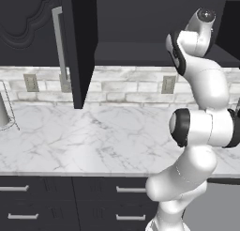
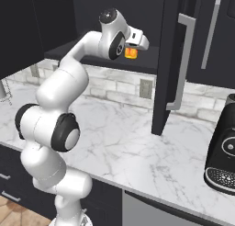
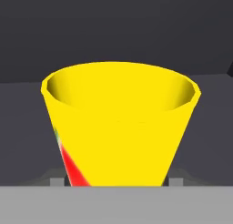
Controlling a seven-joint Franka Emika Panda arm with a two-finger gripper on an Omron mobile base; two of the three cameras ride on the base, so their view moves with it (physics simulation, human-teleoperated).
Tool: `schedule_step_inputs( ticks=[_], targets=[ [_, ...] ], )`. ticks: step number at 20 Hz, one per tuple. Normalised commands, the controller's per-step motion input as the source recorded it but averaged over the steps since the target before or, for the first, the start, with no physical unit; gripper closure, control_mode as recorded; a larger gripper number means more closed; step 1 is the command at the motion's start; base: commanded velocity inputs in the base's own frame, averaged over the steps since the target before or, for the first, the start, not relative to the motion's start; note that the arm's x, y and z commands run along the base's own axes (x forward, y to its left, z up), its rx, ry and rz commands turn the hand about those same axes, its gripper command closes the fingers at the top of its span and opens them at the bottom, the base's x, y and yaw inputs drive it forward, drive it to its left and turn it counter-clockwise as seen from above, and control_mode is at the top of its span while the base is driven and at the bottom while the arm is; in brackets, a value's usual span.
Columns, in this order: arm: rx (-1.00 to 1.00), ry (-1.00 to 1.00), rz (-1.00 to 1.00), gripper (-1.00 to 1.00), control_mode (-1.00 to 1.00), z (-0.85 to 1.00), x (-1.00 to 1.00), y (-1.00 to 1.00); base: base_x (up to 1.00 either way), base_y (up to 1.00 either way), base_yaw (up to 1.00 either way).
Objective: Open the cabinet directly in front. Then move the beer and the cup to the dining counter with the candle on it.
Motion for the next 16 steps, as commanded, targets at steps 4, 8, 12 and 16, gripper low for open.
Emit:
schedule_step_inputs(
  ticks=[4, 8, 12, 16],
  targets=[
    [0.00, 0.00, 0.00, 1.00, -1.00, -0.12, -0.86, -0.04, 0.00, 0.00, 0.00],
    [0.00, -0.03, 0.00, 1.00, -1.00, -0.16, -1.00, -0.05, 0.00, 0.00, 0.00],
    [0.00, -0.14, 0.07, 1.00, -1.00, -0.04, -1.00, -0.02, 0.00, 0.00, 0.00],
    [0.00, -0.05, 0.24, 1.00, -1.00, 0.00, -1.00, 0.18, 0.00, 0.00, 0.00]
  ],
)
